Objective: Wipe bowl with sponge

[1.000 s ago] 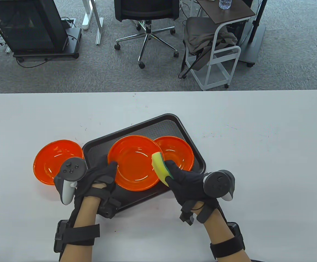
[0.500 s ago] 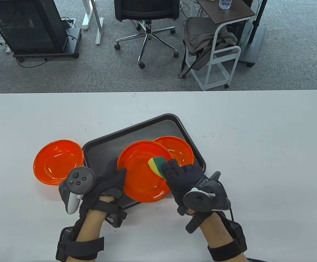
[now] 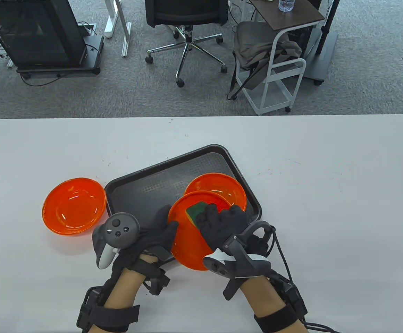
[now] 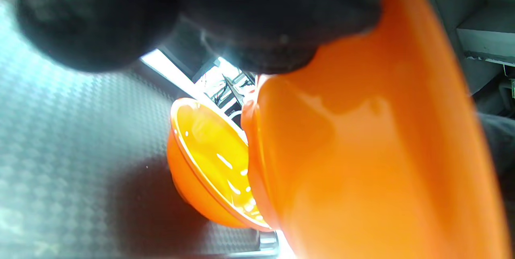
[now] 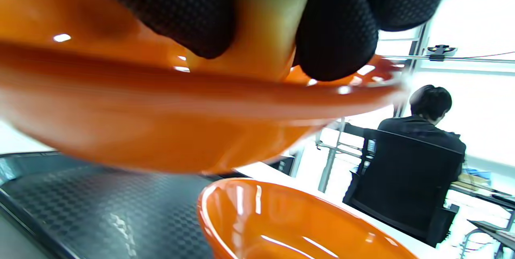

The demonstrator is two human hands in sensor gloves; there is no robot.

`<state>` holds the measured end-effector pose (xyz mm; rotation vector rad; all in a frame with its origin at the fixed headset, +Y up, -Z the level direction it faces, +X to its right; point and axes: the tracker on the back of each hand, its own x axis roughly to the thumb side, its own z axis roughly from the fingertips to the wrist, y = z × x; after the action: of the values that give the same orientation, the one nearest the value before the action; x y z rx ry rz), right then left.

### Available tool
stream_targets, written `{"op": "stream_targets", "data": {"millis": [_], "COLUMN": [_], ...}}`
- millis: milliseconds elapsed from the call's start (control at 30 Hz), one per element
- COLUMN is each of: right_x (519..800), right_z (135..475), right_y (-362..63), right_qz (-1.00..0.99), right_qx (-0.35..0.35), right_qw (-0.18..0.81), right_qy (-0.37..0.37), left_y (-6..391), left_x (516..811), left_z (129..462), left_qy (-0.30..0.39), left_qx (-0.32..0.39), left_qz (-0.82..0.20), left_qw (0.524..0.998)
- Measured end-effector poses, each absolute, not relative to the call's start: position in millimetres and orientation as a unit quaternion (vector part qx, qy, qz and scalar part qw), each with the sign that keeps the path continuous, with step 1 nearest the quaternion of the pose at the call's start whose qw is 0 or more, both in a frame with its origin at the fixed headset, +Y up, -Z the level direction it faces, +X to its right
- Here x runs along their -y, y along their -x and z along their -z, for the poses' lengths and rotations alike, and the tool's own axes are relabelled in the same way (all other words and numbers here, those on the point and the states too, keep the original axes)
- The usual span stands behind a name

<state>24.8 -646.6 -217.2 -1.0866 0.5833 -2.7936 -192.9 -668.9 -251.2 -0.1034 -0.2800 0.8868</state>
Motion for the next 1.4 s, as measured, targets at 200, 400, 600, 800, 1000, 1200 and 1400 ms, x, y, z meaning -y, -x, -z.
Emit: {"op": "stream_targets", "data": {"millis": [200,400,600,800,1000,1200,1400], "right_x": [653.3,654.7,655.6,654.8,650.8,656.8,661.1], "right_z": [208.7,205.9,212.4,214.1,212.5,210.7,206.7], "right_y": [-9.2,-3.2,-9.6,-16.7,-16.8,-12.2,-2.0], "right_qz": [0.888,0.904,0.932,0.944,0.934,0.898,0.880], "right_qx": [-0.146,-0.067,-0.035,-0.069,-0.126,-0.120,-0.063], "right_qw": [-0.023,-0.010,0.044,0.070,0.051,-0.018,-0.084], "right_qy": [0.435,0.422,0.358,0.313,0.331,0.423,0.463], "left_y": [201.4,215.1,220.6,213.7,200.2,184.9,197.1], "left_x": [669.7,668.8,667.6,665.2,666.1,672.5,672.6], "left_z": [253.3,254.1,256.8,252.9,250.6,247.8,250.9], "left_qy": [0.031,0.020,0.025,0.047,0.067,0.064,0.045], "left_qx": [0.114,0.087,0.083,0.104,0.133,0.134,0.111], "left_qz": [-0.414,-0.423,-0.417,-0.418,-0.405,-0.365,-0.377], "left_qw": [0.903,0.902,0.905,0.901,0.902,0.919,0.918]}}
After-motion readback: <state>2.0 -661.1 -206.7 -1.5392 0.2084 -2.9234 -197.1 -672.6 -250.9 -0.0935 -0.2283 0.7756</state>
